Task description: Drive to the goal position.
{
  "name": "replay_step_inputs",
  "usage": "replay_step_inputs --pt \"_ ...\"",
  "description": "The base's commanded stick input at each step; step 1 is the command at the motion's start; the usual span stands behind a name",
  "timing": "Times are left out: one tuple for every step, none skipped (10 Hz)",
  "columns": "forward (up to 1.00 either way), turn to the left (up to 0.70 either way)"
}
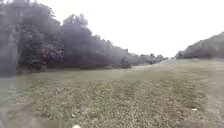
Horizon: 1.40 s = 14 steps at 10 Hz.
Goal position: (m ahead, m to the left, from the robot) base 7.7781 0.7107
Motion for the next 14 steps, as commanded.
replay_step_inputs --pt "0.6 -0.07" --pt "0.6 0.0" --pt "0.6 0.0" --pt "0.6 0.0" --pt "0.6 0.0" --pt "0.6 0.0" --pt "0.6 -0.07" --pt "0.6 -0.12" --pt "0.6 -0.12" --pt "0.6 -0.12" --pt "0.6 -0.12" --pt "0.6 -0.12" --pt "0.6 -0.12" --pt "0.6 -0.12"
